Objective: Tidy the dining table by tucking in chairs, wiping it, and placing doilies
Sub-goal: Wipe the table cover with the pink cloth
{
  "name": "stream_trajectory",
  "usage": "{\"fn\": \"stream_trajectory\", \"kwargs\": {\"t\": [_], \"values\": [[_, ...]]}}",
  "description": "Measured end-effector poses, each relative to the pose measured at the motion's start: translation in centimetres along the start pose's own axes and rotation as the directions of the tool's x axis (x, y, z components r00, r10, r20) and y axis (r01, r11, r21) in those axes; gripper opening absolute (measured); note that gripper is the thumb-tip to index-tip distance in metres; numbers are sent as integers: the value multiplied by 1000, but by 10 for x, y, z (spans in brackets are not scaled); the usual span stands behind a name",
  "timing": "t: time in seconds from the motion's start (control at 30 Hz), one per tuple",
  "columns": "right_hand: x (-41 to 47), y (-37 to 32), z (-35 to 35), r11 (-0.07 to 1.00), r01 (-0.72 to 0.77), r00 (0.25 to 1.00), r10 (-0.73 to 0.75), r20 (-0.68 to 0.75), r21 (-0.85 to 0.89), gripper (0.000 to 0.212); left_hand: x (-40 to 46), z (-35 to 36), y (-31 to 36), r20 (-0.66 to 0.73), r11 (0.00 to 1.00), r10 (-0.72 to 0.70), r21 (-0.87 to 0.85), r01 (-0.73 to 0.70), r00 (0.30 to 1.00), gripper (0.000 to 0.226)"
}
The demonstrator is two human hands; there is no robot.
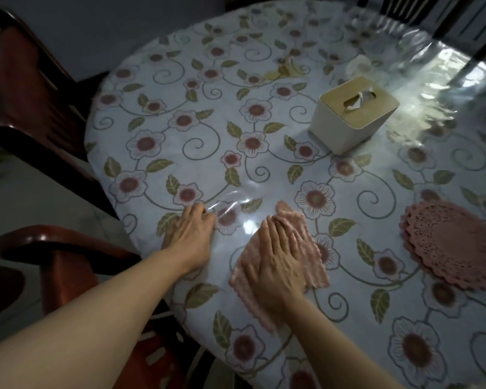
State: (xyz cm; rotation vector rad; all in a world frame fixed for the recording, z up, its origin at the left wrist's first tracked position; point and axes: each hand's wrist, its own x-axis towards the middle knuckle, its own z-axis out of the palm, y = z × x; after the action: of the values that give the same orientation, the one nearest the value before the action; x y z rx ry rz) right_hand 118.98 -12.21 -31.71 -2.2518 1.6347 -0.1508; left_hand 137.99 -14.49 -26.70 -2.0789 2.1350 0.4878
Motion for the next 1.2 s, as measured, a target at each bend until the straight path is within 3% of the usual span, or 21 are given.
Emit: {"fn": "stream_trajectory", "kwargs": {"t": [0.13,0.23,0.33,0.43,0.53,0.6,0.7,0.8,0.9,0.97,1.03,1.1,1.2], "values": [[21,-2,1,996,-89,995,88,-49,-13,87,26,-14,-17,82,998,58,17,-60,995,39],[61,-2,3,970,-243,965,243,-99,16,85,55,-29,-36,117,980,187,52,-194,975,32],[109,-7,6,897,-441,897,442,-30,29,81,87,-44,-63,161,934,325,97,-343,932,26],[144,-35,14,816,-530,847,522,97,231,78,110,-57,-99,191,881,439,97,-462,878,26],[144,-95,31,945,-322,946,323,-3,49,72,119,-64,-134,174,845,505,98,-525,845,24],[132,-142,39,983,-180,980,181,-88,23,69,125,-68,-155,133,830,527,133,-542,840,24],[124,-159,43,993,-110,993,108,-50,-50,67,137,-77,-177,103,854,485,156,-496,869,31],[137,-127,29,989,-92,996,89,-27,-115,69,152,-85,-187,119,870,457,148,-471,881,32],[169,-92,21,895,-400,915,378,-142,-199,73,168,-88,-191,131,873,459,117,-474,879,31],[200,-78,13,789,-609,791,595,-143,-82,77,181,-85,-190,125,871,462,125,-476,878,33],[226,-83,8,740,-672,735,669,-105,8,79,193,-85,-188,115,865,471,132,-483,875,34],[240,-108,15,813,-582,811,579,-88,-18,79,207,-89,-189,91,869,468,131,-476,879,36],[232,-177,38,969,-233,971,228,-66,-77,77,225,-98,-195,82,880,452,125,-459,888,35]]}}
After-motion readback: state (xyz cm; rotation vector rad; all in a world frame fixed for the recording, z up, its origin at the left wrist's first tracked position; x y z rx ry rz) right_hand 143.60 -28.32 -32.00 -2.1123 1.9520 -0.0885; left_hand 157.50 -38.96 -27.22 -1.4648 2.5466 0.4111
